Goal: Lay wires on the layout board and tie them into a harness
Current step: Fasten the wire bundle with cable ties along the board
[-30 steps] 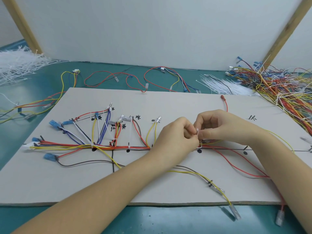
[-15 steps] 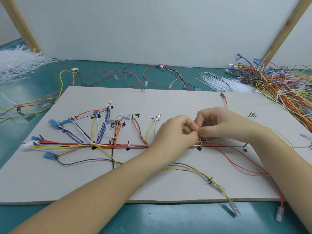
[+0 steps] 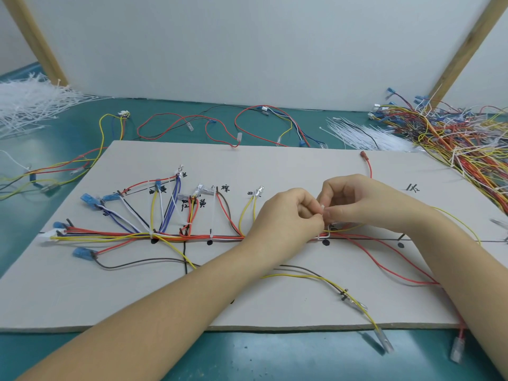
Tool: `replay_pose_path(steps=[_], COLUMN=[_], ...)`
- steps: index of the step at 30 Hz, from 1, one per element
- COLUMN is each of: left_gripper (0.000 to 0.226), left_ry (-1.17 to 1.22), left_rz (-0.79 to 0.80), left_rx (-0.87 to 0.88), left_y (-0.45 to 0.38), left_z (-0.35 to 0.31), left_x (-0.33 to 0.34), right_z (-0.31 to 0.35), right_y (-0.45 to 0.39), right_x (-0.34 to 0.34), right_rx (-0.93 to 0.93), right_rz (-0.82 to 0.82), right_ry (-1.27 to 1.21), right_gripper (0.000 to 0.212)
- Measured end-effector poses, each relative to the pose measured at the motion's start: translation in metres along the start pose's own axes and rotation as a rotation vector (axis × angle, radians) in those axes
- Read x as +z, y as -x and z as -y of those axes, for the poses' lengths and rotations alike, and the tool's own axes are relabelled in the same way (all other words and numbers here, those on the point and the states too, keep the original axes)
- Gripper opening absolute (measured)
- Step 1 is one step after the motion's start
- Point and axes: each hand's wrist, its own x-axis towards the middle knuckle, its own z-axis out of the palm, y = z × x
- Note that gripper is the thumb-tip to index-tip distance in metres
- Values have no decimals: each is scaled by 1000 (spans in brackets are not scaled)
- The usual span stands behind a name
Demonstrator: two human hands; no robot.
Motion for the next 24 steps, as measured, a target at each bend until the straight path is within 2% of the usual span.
replay_pose_path(steps=[16,21,24], left_gripper=[19,19,19], left_ry=[41,34,33], left_rz=[6,-8,-8], left_rx=[-28,-28,-29], left_y=[1,2,3], left_z=[-2,-3,-4], left_x=[-3,-3,-3], right_z=[4,2,1], right_y=[1,2,2], right_x=[2,-2,-4], right_rx=[-42,-22,-44], right_rz=[-23,11,15], right_ry=[120,-19,0], right_gripper=[13,13,7])
